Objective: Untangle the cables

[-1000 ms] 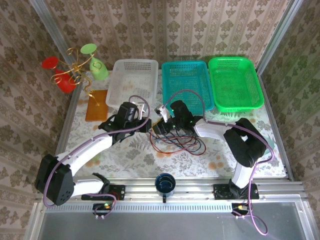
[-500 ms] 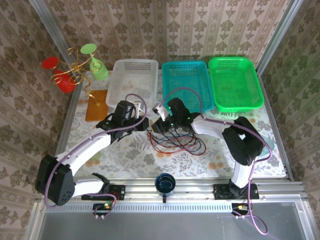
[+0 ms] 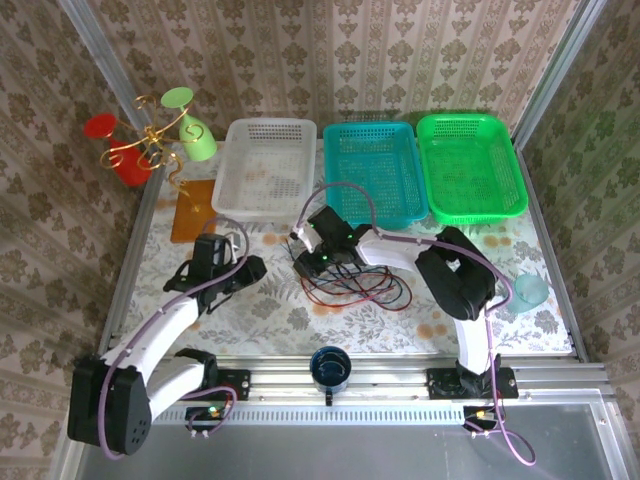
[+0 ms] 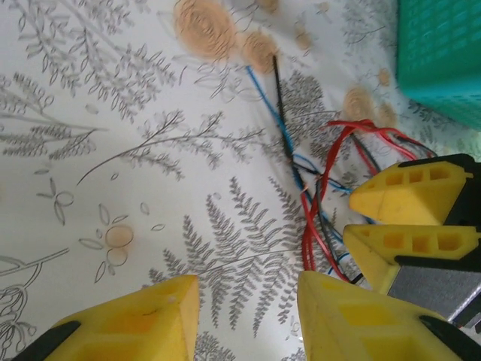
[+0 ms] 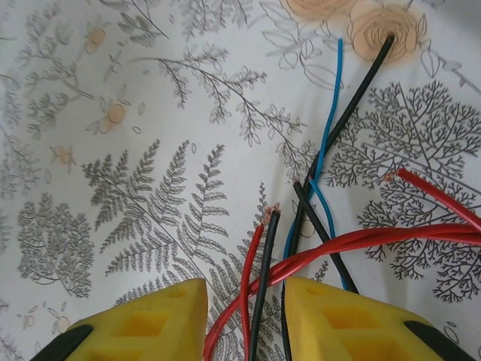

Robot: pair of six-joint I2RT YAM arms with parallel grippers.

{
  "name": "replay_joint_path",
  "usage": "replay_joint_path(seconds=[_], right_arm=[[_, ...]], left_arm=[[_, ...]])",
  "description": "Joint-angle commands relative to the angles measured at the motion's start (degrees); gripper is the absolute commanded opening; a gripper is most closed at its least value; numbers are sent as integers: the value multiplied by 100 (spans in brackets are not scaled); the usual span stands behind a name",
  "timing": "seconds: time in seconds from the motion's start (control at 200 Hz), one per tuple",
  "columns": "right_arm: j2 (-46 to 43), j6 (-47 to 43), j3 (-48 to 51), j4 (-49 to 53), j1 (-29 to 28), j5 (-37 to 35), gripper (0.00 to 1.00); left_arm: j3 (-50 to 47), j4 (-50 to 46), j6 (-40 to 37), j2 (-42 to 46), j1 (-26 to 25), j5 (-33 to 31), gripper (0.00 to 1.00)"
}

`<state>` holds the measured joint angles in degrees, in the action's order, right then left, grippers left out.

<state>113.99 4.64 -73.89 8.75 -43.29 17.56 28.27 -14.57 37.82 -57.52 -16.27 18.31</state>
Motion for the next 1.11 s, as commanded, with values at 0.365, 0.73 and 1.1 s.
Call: replay_joint_path(seconds=[0.365,0.73,1.1], right_arm=[[570,58,-490,410,-70,-89,33],[640,80,-439,220,-103,-147,9],[-309,52,-4,125,-75,-84,0]], left_arm=[[-260,261,155,89,159,314,39],[-208,279,153,36,148,362,39],[-123,507,247,-201,-60,428,41]])
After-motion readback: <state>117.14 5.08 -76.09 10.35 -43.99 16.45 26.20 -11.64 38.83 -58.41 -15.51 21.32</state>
